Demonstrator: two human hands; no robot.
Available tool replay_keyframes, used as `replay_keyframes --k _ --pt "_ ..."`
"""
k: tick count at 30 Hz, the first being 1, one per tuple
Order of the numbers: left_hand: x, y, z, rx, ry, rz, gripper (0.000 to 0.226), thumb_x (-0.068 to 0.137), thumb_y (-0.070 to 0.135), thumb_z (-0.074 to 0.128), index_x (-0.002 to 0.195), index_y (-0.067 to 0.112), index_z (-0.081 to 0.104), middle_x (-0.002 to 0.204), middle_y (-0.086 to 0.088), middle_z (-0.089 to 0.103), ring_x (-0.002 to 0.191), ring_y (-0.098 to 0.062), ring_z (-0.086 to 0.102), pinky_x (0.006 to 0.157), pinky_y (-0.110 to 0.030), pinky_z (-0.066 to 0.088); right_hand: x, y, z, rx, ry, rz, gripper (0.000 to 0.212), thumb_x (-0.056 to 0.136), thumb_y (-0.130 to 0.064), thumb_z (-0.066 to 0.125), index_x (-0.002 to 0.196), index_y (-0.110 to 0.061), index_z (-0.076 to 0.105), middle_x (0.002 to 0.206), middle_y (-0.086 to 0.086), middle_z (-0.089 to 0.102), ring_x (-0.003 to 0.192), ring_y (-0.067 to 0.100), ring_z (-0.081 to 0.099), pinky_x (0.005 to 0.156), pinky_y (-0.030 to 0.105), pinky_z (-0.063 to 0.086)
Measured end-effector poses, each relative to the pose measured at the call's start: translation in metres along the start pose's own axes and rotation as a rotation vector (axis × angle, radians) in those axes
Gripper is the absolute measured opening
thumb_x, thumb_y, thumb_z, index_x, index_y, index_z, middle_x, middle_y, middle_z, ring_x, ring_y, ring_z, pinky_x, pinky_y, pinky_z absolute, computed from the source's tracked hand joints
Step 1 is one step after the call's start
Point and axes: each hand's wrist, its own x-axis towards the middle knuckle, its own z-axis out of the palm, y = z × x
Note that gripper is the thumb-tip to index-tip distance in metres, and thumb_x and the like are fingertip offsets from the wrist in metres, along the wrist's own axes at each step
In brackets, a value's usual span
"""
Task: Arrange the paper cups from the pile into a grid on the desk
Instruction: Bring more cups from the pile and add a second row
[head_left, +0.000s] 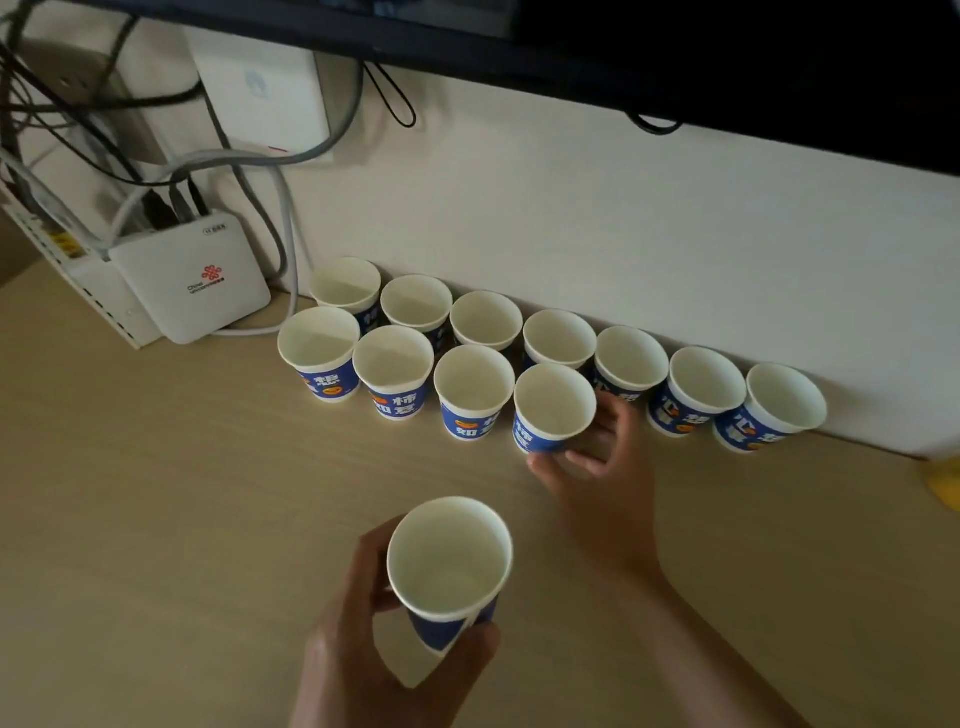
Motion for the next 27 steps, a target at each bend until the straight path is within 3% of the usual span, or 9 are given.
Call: replay_keyframes --k 3,6,9,11,13,18,22,27 --pt "0.004 0.000 0.001 0.000 -0.015 0.012 0.075 0.047 0.055 0.075 0.119 0.037 0.063 0.097 0.019 0.073 0.086 -0.003 0.071 0.074 -0.003 0.045 -0.022 0.004 -0.018 -0.077 0.086 -0.026 0.069 0.073 -0.007 0.084 0.130 -0.026 0.049 0.123 -0.012 0.059 0.112 0.007 0.060 0.088 0.035 0.054" --pt "0.011 0.003 0.006 0.001 -0.029 0.040 0.072 0.050 0.053 0.075 0.119 0.036 0.063 0.102 0.015 0.073 0.091 -0.004 0.071 0.075 -0.004 0.045 -0.051 -0.003 -0.042 -0.008 0.079 -0.047 0.054 0.070 -0.016 0.076 0.119 -0.027 0.056 0.115 -0.009 0.064 0.107 0.012 0.061 0.085 0.033 0.048" --pt "0.017 0.009 0.015 -0.004 -0.030 0.094 0.067 0.053 0.049 0.076 0.117 0.037 0.063 0.106 0.012 0.072 0.093 -0.002 0.070 0.075 -0.004 0.045 -0.068 -0.016 -0.064 0.191 -0.160 0.036 0.049 0.062 -0.028 0.079 0.109 -0.029 0.067 0.110 0.003 0.071 0.103 0.022 0.066 0.078 0.028 0.048" --pt "0.018 0.014 0.024 -0.017 -0.054 0.124 0.066 0.054 0.044 0.079 0.117 0.039 0.062 0.106 0.016 0.072 0.093 0.000 0.069 0.075 -0.004 0.045 -0.073 -0.025 -0.072 0.221 -0.424 0.083 0.062 0.057 -0.042 0.083 0.116 -0.039 0.065 0.120 0.003 0.070 0.112 0.020 0.065 0.082 0.024 0.049" --pt "0.021 0.018 0.034 -0.015 -0.085 0.160 0.066 0.055 0.039 0.081 0.118 0.041 0.060 0.105 0.020 0.071 0.094 0.001 0.069 0.075 -0.005 0.046 -0.075 -0.034 -0.076 0.177 -0.545 0.086 0.071 0.057 -0.043 0.083 0.123 -0.045 0.060 0.129 -0.001 0.067 0.119 0.016 0.062 0.089 0.026 0.048" --pt "0.028 0.027 0.052 -0.005 -0.125 0.244 0.061 0.060 0.043 0.079 0.117 0.032 0.061 0.102 0.020 0.070 0.094 0.005 0.066 0.075 -0.004 0.044 -0.073 -0.045 -0.079 0.145 -0.444 0.051 0.065 0.061 -0.030 0.082 0.123 -0.040 0.062 0.123 0.002 0.069 0.115 0.021 0.064 0.096 0.050 0.047" --pt "0.029 0.028 0.058 0.024 -0.219 0.274 0.071 0.059 0.034 0.085 0.125 0.030 0.057 0.111 0.019 0.067 0.103 0.001 0.065 0.080 -0.004 0.043 -0.069 -0.044 -0.084 0.165 -0.367 0.045 0.059 0.058 -0.030 0.084 0.113 -0.038 0.067 0.113 0.003 0.072 0.107 0.022 0.067 0.093 0.047 0.050" --pt "0.019 0.015 0.049 0.074 -0.222 0.163 0.083 0.049 0.053 0.073 0.128 0.045 0.049 0.120 0.031 0.059 0.114 0.005 0.058 0.086 -0.014 0.044 -0.044 -0.028 -0.087 0.171 -0.074 0.028 0.053 0.060 -0.032 0.086 0.110 -0.032 0.066 0.111 0.001 0.073 0.100 0.022 0.070 0.090 0.047 0.055"
